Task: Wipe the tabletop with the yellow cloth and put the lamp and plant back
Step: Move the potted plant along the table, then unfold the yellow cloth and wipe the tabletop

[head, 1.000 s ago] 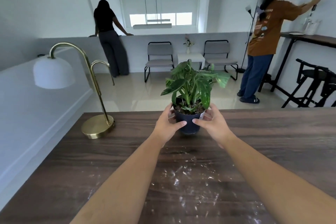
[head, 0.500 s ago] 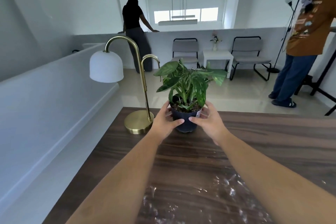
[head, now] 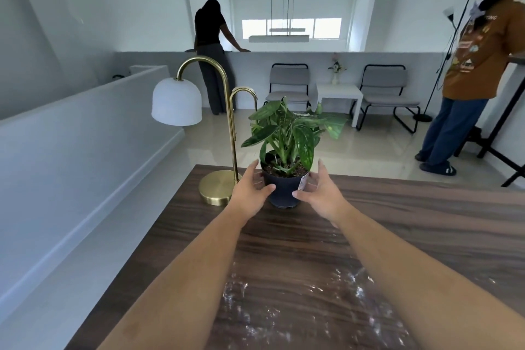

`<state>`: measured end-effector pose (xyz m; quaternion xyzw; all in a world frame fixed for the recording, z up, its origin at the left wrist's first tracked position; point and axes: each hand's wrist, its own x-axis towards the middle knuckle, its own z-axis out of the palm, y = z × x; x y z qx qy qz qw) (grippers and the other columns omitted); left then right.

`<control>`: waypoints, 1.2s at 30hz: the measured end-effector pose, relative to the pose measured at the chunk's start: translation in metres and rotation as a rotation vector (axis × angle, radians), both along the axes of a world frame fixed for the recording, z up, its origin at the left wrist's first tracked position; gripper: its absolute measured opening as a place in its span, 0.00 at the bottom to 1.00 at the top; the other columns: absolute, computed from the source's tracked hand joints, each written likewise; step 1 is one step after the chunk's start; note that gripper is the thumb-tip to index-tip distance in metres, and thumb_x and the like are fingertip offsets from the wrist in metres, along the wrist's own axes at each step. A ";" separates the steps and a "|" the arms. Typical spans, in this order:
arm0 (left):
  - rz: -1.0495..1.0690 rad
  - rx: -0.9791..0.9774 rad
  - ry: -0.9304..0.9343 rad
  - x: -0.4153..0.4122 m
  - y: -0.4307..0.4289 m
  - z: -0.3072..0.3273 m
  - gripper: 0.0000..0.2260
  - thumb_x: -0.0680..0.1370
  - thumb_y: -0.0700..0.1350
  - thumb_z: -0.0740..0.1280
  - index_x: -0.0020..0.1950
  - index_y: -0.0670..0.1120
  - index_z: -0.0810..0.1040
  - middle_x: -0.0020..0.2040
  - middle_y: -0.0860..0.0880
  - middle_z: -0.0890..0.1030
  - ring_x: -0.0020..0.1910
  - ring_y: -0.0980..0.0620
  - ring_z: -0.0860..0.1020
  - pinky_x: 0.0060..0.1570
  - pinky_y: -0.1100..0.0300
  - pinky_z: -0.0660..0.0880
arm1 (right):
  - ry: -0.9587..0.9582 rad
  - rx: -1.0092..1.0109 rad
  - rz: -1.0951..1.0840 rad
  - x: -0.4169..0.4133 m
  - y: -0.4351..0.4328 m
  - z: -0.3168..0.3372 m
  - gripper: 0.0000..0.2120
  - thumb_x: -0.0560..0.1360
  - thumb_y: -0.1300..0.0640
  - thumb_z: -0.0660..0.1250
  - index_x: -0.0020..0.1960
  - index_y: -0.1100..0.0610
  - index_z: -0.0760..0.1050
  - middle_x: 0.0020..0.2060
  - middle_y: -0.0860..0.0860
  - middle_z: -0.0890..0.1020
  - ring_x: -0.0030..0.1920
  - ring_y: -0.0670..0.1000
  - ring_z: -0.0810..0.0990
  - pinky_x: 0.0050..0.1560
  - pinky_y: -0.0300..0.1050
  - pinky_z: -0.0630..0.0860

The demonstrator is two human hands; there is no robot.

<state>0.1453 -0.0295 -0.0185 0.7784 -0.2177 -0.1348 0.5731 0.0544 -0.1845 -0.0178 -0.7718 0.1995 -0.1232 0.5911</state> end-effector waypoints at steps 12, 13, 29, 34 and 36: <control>0.365 0.284 -0.178 -0.114 0.163 0.032 0.18 0.77 0.41 0.67 0.67 0.46 0.72 0.57 0.47 0.79 0.50 0.54 0.76 0.52 0.63 0.72 | 0.088 -0.544 0.185 -0.100 0.134 0.014 0.33 0.76 0.60 0.65 0.76 0.55 0.53 0.75 0.52 0.62 0.74 0.52 0.62 0.71 0.46 0.61; 0.435 0.298 -0.177 -0.128 0.182 0.028 0.18 0.76 0.41 0.68 0.66 0.45 0.73 0.57 0.46 0.79 0.49 0.53 0.76 0.54 0.62 0.72 | 0.073 -0.552 0.253 -0.108 0.153 0.014 0.31 0.76 0.58 0.65 0.75 0.55 0.56 0.74 0.51 0.63 0.73 0.51 0.63 0.71 0.45 0.61; 0.698 1.064 -0.063 -0.261 0.309 -0.025 0.30 0.76 0.63 0.59 0.71 0.46 0.64 0.69 0.44 0.68 0.69 0.44 0.66 0.66 0.49 0.65 | 0.201 -0.741 0.553 -0.172 0.301 -0.021 0.30 0.73 0.42 0.66 0.66 0.60 0.66 0.63 0.57 0.70 0.64 0.58 0.71 0.59 0.52 0.71; 0.735 0.991 0.028 -0.255 0.307 -0.022 0.28 0.75 0.62 0.62 0.68 0.45 0.67 0.64 0.44 0.75 0.63 0.43 0.73 0.55 0.50 0.72 | 0.271 -0.755 0.522 -0.163 0.308 -0.021 0.25 0.72 0.44 0.68 0.62 0.58 0.71 0.62 0.56 0.71 0.64 0.58 0.71 0.59 0.52 0.71; 0.700 0.964 0.032 -0.251 0.306 -0.020 0.22 0.75 0.58 0.62 0.64 0.46 0.72 0.59 0.45 0.78 0.55 0.45 0.77 0.44 0.54 0.73 | 0.212 -0.659 0.570 -0.163 0.311 -0.021 0.13 0.73 0.50 0.67 0.55 0.56 0.74 0.57 0.55 0.75 0.58 0.56 0.74 0.55 0.49 0.73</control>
